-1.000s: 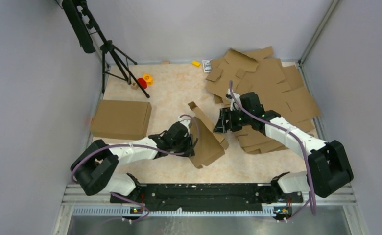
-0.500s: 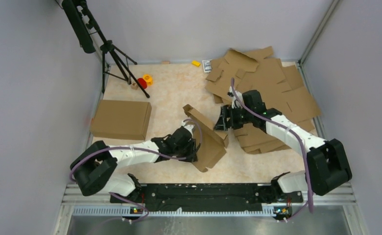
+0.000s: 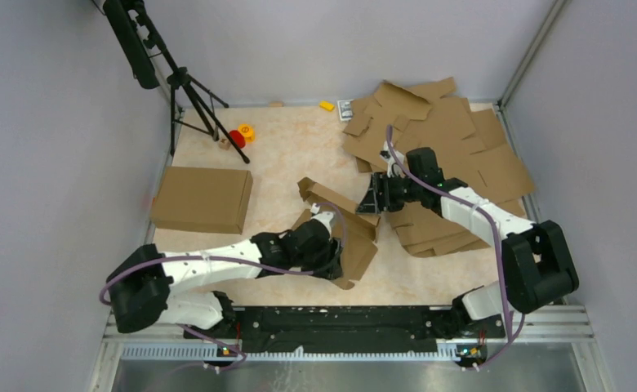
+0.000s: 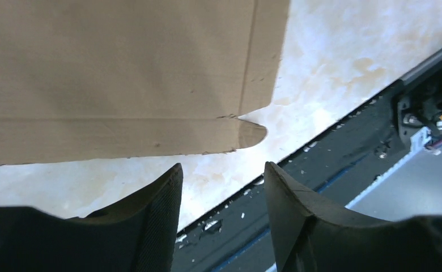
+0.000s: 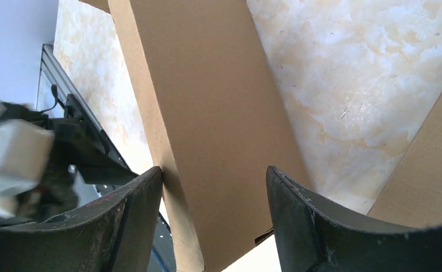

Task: Fold the paper box
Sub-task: Fold the paper box at the center of the board.

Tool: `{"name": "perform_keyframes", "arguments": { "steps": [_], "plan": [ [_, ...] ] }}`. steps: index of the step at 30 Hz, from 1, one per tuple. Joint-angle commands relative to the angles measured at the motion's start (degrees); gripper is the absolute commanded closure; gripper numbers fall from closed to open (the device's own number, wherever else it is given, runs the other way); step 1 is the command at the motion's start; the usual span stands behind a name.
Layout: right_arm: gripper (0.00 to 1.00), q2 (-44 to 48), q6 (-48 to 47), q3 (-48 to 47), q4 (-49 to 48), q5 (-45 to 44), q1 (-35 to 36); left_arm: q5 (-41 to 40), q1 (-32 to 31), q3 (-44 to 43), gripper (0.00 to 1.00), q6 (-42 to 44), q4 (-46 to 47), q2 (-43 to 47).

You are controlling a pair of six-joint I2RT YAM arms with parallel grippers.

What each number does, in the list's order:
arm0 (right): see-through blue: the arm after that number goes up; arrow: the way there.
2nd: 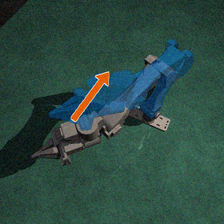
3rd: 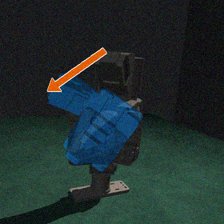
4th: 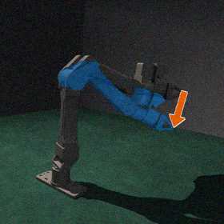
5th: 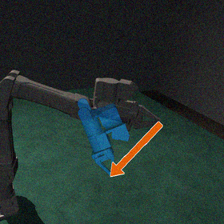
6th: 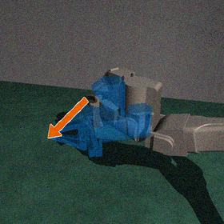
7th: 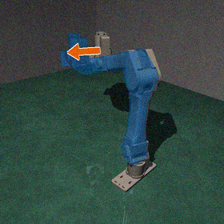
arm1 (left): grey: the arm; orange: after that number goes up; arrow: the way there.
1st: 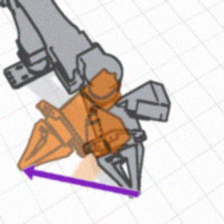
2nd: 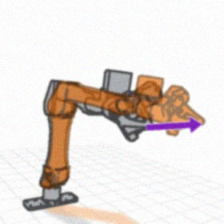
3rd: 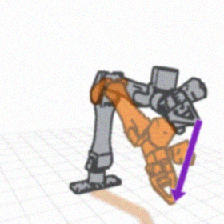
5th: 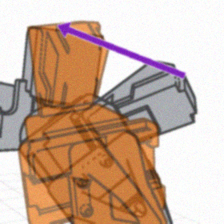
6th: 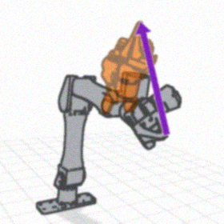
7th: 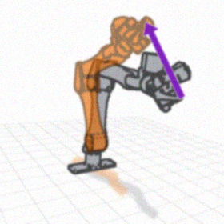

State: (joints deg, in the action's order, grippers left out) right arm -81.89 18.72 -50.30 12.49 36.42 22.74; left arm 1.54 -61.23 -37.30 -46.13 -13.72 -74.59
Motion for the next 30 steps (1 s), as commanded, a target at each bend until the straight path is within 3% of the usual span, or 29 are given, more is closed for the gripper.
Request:
{"name": "perform_keyframes", "arguments": {
  "steps": [1, 6, 11, 16, 22, 26, 30],
  "plan": [
    [0.34, -0.62, -1.93, -1.64, -1.64, 0.57, -0.39, -4.61, 1.79, -8.08, 0.42, 7.27, -11.58, 6.87],
    [0.35, -0.42, -2.33, -1.73, -1.31, 0.23, -0.37, -5.01, 14.69, -7.27, 0.42, 14.20, -11.59, 15.26],
    [0.35, -0.55, -2.38, -1.99, -1.53, 0.31, -0.36, -12.33, 23.01, -2.79, 0.41, 17.93, 3.06, 18.78],
    [0.35, -0.41, -2.19, -2.24, -1.47, -0.10, -0.40, -5.05, 34.39, -2.07, 0.41, 21.36, 14.77, 13.73],
    [0.35, -0.86, -2.14, -2.50, -1.66, 0.17, -0.33, 3.90, 39.49, 1.36, 0.39, 29.74, 28.03, 8.85],
    [0.35, -1.01, -2.17, -2.75, -1.57, 0.40, -0.33, 7.26, 40.75, -0.11, 0.39, 36.66, 30.32, 3.14],
    [0.36, -0.81, -2.05, -2.77, -1.63, 0.40, -0.37, 6.02, 45.88, -3.10, 0.45, 32.63, 29.19, -2.52]
  ]
}}
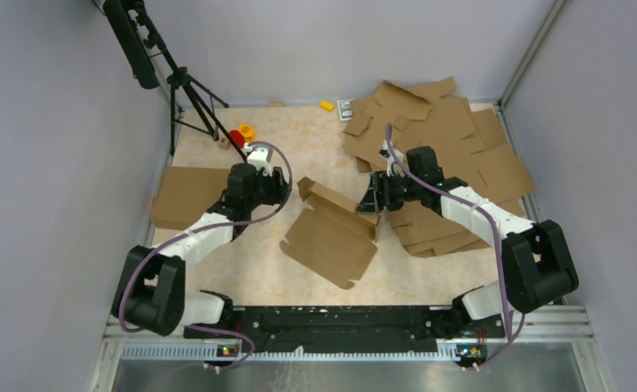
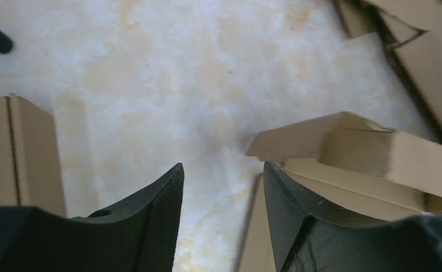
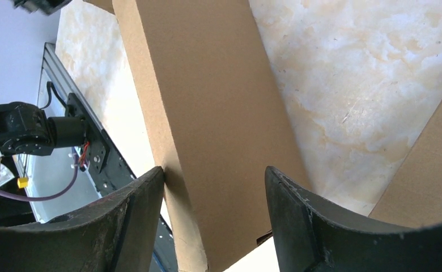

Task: Fold the paper box
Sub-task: Fold the paper box at the center of the board.

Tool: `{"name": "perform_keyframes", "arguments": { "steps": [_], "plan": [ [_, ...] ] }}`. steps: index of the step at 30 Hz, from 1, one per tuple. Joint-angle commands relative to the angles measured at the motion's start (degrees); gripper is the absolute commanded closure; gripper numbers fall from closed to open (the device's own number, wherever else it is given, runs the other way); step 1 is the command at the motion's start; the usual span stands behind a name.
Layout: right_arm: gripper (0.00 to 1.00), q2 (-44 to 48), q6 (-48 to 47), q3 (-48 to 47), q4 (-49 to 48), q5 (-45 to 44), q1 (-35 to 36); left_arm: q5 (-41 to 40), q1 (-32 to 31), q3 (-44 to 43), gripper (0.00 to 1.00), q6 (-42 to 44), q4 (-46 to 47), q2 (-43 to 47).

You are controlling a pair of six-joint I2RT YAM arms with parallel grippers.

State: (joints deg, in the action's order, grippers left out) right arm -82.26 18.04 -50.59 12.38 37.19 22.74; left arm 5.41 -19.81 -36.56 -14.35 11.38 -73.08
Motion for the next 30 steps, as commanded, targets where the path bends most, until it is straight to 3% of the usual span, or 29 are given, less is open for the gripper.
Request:
{"name": "perform_keyframes", "arguments": {
  "steps": [1, 6, 16, 20, 30],
  "plan": [
    [0.36, -0.45, -1.40, -2.49, -1.52, -0.36, -0.34, 3.05, 5.58, -5.08, 0.49, 0.04, 3.20, -5.52],
    [0.39, -0.53, -1.36, -2.50, -1.46, -0.02, -0.33, 11.60, 6.71, -14.95, 0.57, 1.33, -5.37, -15.36],
    [0.40, -0.28, -0.63, -1.81, -1.74, -0.35, -0.33, 30.06, 6.57, -19.02, 0.58, 1.25, 0.33, -24.08],
    [0.41, 0.13, 0.32, -0.94, -2.78, -0.95, -0.33, 31.61, 5.80, -16.96, 0.59, -0.76, 1.97, -23.51],
    [0.43, 2.83, 4.27, 2.83, -6.94, -3.82, 0.64, 24.61, 3.17, -8.70, 0.59, -8.19, 3.90, -17.37]
  ]
}}
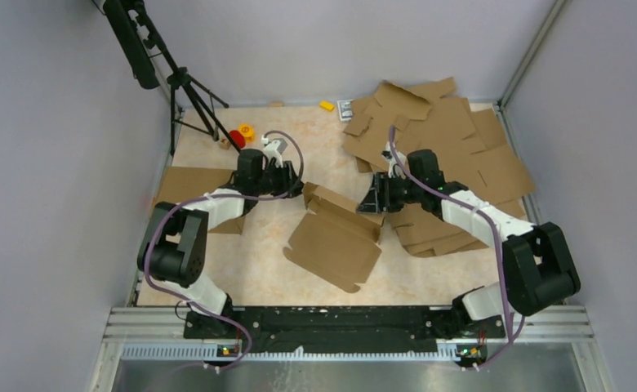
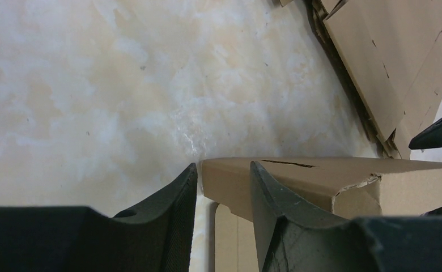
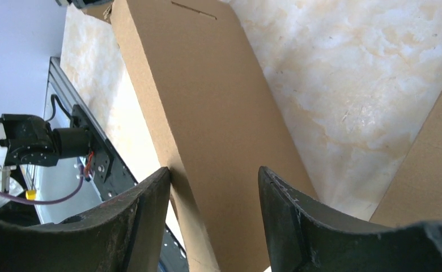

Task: Fold the paper box
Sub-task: Fold the paper box at the center of the board.

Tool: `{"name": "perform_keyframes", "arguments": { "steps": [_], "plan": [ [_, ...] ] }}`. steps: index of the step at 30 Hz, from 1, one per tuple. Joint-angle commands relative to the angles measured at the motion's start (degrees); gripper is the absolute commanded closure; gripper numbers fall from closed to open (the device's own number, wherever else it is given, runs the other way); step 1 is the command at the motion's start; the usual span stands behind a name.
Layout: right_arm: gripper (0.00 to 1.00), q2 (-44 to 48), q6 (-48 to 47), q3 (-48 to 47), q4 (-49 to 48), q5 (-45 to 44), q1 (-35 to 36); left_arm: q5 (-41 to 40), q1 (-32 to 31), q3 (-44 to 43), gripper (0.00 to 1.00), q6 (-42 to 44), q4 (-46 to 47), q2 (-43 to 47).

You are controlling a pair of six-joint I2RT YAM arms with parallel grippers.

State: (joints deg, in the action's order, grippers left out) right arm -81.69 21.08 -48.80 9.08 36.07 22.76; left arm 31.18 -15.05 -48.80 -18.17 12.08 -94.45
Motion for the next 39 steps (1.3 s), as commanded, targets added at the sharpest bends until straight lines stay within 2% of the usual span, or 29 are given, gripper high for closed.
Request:
{"name": "perform_keyframes", "arguments": {
  "steps": [1, 8, 18, 24, 26, 29, 36, 39],
  "plan": [
    [0.43, 2.44, 1.32, 1.19, -3.70, -3.23, 0.77, -1.73, -1.95, 4.17, 0.59, -4.83, 3.61, 4.44],
    [0.43, 4.05, 2.37, 3.03, -5.21, -4.68, 1.56, -5.83, -4.69, 6.11, 0.59, -7.22, 3.05, 7.20],
    [0.26, 7.61, -2.60, 3.36, -2.42, -0.79, 1.67, -8.00, -5.43, 7.21, 0.59, -7.14, 2.78, 7.93],
    [0.24, 8.91, -8.27, 1.86, 2.66, -2.97, 3.59, -7.80, -5.45, 7.20, 0.59, -6.69, 2.49, 8.18],
    [0.25, 8.61, -9.67, 1.18, 4.26, -4.61, 4.67, -7.72, -5.57, 7.30, 0.59, -6.70, 2.58, 8.15],
    [0.36, 8.09, -10.57, 0.47, 5.16, -5.82, 5.94, -7.68, -5.81, 7.28, 0.59, -6.61, 2.60, 8.12],
    [0.39, 9.24, -13.10, -0.69, 5.98, -9.78, 9.98, -8.17, -6.09, 8.19, 0.59, -6.23, 2.36, 9.05],
    [0.44, 9.71, -14.82, -1.57, 7.17, -12.21, 12.19, -7.99, -6.07, 8.34, 0.59, -6.17, 2.08, 9.11]
  ]
}}
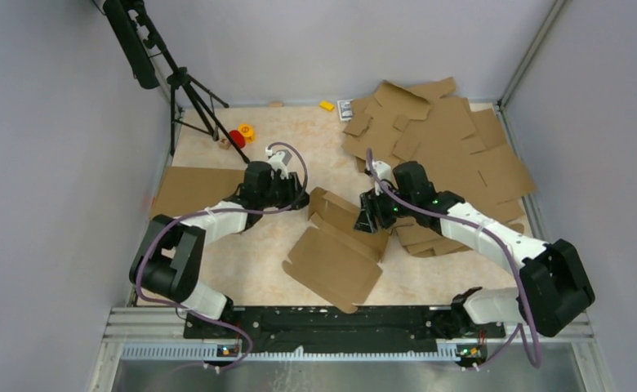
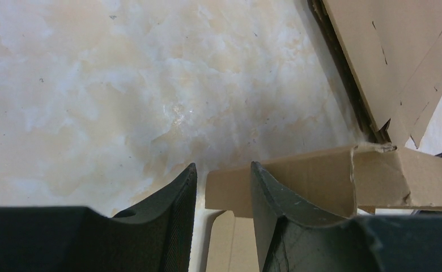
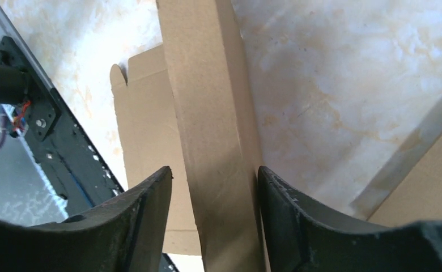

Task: Fold the paper box
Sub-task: Fold the paper box at the center of the board.

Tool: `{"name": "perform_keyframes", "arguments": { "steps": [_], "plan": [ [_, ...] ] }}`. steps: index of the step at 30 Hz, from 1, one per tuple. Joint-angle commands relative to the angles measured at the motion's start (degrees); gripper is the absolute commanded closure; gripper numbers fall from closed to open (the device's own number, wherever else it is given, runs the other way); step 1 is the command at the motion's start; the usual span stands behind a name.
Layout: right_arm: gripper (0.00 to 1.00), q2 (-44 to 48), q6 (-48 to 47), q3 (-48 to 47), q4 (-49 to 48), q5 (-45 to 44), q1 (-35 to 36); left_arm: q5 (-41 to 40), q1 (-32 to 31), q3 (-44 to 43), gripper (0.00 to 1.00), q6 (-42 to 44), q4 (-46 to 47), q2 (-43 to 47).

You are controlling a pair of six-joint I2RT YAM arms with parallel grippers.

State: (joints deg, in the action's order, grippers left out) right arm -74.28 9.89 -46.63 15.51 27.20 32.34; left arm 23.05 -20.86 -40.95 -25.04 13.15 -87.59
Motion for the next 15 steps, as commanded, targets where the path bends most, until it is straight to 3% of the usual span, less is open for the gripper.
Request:
{"name": "perform_keyframes", "arguments": {
  "steps": [1, 8, 15],
  "plan": [
    [0.46, 2.65, -3.99, -3.93, 0.94, -4.45, 3.55, 0.18, -0.23, 0.53, 0.59, 0.69, 0.96, 2.25],
    [0.61, 4.08, -5.63, -4.48, 2.13, -12.25, 10.07, 0.35, -0.24, 1.20, 0.59, 0.61, 0.95, 3.00],
    [0.58, 3.16, -5.34, -5.54, 3.26, -16.91, 16.02, 0.06, -0.30, 2.17, 0.59, 0.54, 1.01, 3.90]
  ]
}}
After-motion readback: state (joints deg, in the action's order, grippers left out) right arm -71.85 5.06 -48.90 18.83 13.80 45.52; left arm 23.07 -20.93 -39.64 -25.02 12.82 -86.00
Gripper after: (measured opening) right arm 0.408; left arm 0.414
